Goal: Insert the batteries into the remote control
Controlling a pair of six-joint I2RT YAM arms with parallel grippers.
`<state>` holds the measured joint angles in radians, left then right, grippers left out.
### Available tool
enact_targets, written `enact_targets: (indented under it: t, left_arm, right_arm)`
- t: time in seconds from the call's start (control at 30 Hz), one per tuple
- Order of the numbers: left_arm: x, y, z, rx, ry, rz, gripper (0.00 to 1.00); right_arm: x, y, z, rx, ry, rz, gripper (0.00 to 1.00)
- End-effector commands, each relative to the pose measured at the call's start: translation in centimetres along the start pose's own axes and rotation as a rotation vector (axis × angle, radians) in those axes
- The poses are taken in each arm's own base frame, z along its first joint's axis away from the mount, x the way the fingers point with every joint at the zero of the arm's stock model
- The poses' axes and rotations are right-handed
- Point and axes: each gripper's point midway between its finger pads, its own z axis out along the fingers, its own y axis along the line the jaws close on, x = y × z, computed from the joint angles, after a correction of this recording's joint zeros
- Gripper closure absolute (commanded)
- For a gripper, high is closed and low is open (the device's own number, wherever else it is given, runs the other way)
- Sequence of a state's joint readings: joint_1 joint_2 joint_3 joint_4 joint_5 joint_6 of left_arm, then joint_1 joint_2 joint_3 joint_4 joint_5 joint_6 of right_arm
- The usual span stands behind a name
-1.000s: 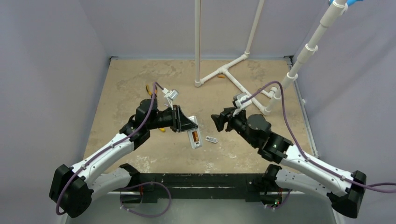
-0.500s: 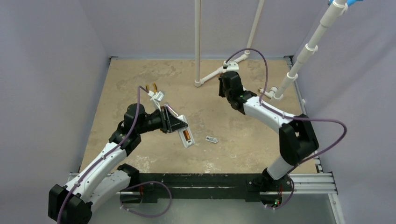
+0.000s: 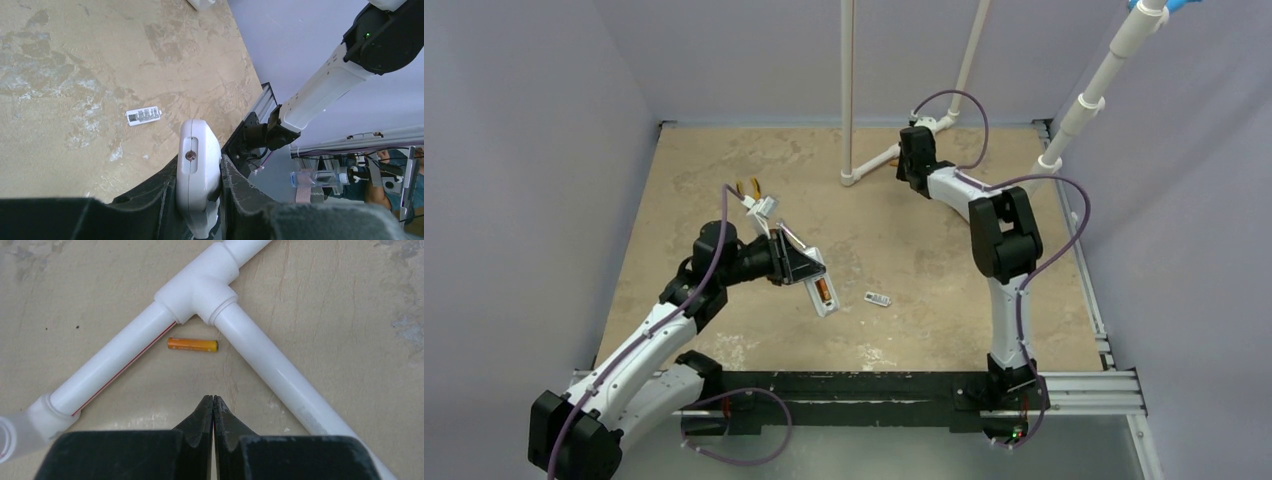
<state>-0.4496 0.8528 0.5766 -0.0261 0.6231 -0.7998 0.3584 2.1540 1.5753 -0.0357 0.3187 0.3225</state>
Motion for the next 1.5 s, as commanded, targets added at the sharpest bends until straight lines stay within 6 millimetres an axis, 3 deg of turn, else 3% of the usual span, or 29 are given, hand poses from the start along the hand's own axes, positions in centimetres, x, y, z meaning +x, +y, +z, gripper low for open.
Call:
enact_targets:
  t: [0.0, 0.17, 0.6, 1.1, 1.47]
  left_arm:
    - [-1.3, -1.0, 0.0, 0.028, -0.032, 0.045, 1.0]
    - [-1.4, -0.9, 0.1, 0.024, -0.028, 0.036, 1.0]
    - [-1.2, -0.7, -0.1, 0.001, -0.009, 0.02, 1.0]
    - [-1.8, -0.7, 0.1, -0.006, -0.009, 0.022, 1.0]
    - [-1.7, -0.3, 0.1, -0.017, -0.007, 0.02, 1.0]
  right_arm:
    - [-5.0, 1.3, 0.3, -0.036, -0.114, 0.145, 1.0]
    - [-5.9, 1.3, 1.5, -0.032, -0.152, 0.243, 1.0]
    - [-5.1, 0.5, 5.2, 0.019, -0.145, 0.411, 1.0]
    - [-4.4, 0.7, 6.5, 0.018, -0.146, 0.458, 1.0]
    - [-2.0, 1.9, 9.0, -0.005, -0.035, 0.451, 1.0]
